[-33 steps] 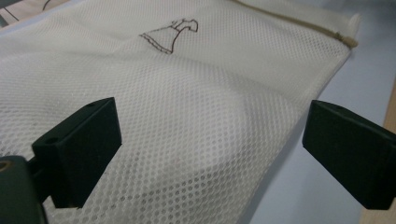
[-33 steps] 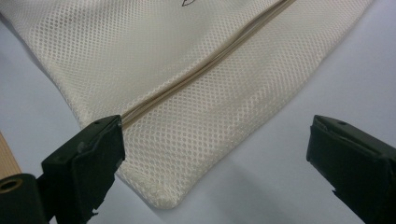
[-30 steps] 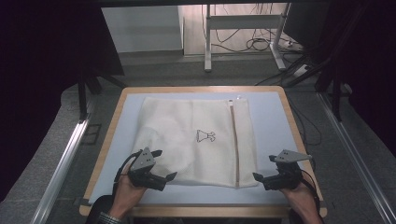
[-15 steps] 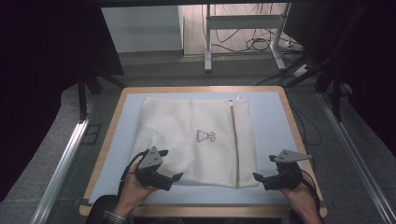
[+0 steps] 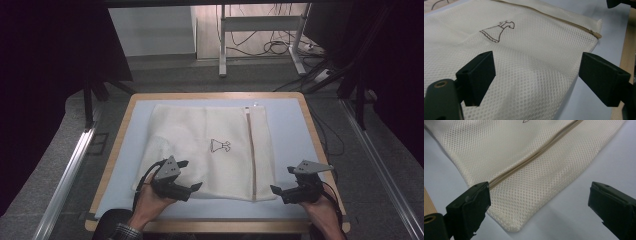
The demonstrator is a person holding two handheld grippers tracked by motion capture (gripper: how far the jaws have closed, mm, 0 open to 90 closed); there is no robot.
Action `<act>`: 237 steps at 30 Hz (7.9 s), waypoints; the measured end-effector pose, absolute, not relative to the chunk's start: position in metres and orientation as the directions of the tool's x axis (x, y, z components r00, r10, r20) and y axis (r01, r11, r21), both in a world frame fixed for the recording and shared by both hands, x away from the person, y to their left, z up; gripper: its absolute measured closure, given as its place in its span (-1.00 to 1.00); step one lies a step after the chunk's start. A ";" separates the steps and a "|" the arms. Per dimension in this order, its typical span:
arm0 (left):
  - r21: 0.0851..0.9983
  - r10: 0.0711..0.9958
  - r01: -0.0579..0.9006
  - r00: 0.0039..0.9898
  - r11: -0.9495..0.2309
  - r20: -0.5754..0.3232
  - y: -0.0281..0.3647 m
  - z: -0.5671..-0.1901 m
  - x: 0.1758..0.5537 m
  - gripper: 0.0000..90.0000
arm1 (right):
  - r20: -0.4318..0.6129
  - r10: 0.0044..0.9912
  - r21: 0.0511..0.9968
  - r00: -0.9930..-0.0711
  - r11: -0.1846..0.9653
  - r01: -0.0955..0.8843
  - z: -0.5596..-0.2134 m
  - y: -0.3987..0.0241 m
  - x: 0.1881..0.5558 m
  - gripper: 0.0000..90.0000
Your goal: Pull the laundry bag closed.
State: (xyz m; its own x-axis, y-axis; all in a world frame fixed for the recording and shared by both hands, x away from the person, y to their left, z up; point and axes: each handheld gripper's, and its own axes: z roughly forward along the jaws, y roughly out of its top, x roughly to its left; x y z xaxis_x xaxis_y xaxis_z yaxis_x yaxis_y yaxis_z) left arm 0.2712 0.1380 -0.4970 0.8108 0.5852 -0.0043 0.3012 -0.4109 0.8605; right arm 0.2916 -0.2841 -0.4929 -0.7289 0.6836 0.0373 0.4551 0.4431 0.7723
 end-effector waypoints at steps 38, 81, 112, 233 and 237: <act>0.845 0.483 0.269 0.875 -0.462 -0.015 0.096 -0.497 0.285 0.09 | 0.024 0.674 0.774 -0.738 0.455 0.441 -0.493 -0.281 0.291 -0.90; 0.813 0.348 0.215 0.937 -0.541 -0.016 0.034 -0.505 0.299 1.00 | 0.016 0.668 0.767 -0.744 0.469 0.438 -0.495 -0.278 0.291 -0.90; 0.760 0.292 0.214 0.956 -0.613 -0.033 -0.006 -0.522 0.299 1.00 | 0.011 0.689 0.749 -0.724 0.474 0.462 -0.499 -0.276 0.292 -0.89; 0.757 0.261 0.218 0.963 -0.616 -0.064 -0.018 -0.539 0.289 1.00 | -0.057 0.475 0.629 -0.878 0.700 0.338 -0.508 -0.214 0.285 0.91; 0.753 0.257 0.215 0.964 -0.622 -0.063 -0.017 -0.539 0.290 1.00 | -0.073 0.474 0.627 -0.878 0.706 0.329 -0.508 -0.213 0.287 0.91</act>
State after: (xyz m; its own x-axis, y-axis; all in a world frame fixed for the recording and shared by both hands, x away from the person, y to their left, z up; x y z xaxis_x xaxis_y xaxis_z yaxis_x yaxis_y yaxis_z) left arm 0.2899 -0.0174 -0.5387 0.9644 0.2568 -0.0629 0.2146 -0.6215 0.7534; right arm 0.2869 -0.2129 -0.5078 -0.8776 0.4737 -0.0731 0.3289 0.7061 0.6271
